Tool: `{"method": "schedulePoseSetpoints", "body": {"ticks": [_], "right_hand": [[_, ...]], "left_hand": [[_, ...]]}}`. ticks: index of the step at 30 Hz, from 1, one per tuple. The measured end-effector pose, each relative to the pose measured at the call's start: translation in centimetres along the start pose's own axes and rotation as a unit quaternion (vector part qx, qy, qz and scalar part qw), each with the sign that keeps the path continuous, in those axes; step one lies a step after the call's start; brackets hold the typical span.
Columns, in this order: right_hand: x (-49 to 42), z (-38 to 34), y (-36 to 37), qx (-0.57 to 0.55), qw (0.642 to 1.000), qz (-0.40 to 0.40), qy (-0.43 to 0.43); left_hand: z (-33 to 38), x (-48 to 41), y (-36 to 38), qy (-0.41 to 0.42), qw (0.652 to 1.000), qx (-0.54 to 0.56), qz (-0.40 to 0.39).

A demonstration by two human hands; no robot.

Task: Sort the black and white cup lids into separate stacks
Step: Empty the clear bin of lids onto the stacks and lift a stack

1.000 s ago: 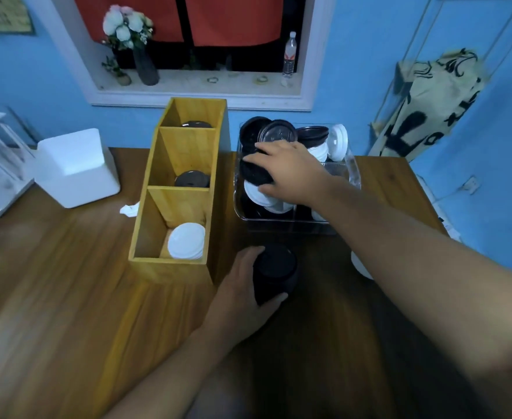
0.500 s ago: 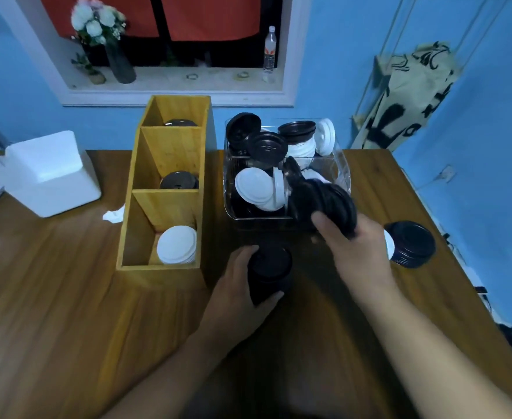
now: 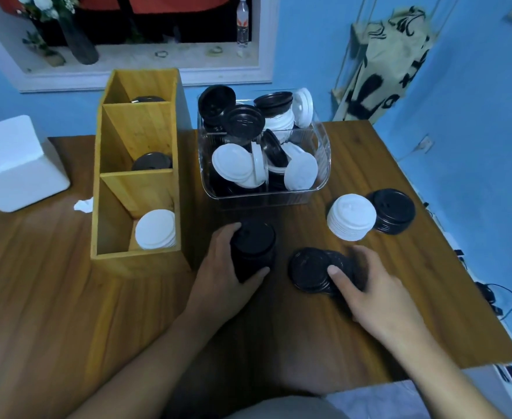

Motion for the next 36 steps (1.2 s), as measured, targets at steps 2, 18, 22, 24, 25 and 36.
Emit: {"method": "schedulePoseSetpoints", "body": {"ticks": [2, 18, 22, 24, 25, 36], "right_hand": [[0.4, 0.0, -0.8, 0.156, 0.983, 0.082, -0.053], [-1.3, -5.1, -0.3, -0.040, 0.941, -0.029, -0.334], [-0.6, -9.9, -1.4, -0.116, 0.911, -0.083, -0.387], [-0.7, -12.0, -0.3, -0.095, 0.901, -0.106, -0.410], [-0.9, -12.7, 0.3, -0.074, 0.899, -0.109, -0.419], [-2.7, -12.2, 4.1, -0.009, 0.882, -0.143, -0.449]], "left_hand": [[0.0, 0.0, 0.0, -0.006, 1.000, 0.004, 0.000], [-0.8, -0.3, -0.3, -0.079, 0.990, 0.113, -0.011], [-0.8, -0.3, -0.3, -0.076, 0.988, 0.135, -0.010], [-0.7, -0.3, -0.3, -0.071, 0.988, 0.139, -0.011], [-0.7, -0.3, -0.3, -0.071, 0.987, 0.140, -0.013], [-0.9, -0.3, -0.2, -0.064, 0.988, 0.136, -0.019]]}}
Point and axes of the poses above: each hand's wrist, its own x-axis away from the middle knuckle, its own y-axis out of the palm, z = x × y, the point moved 4 cm from there along -x, towards the middle knuckle, and after that the axes turned 9 degrees about y, right-handed, at the moved point
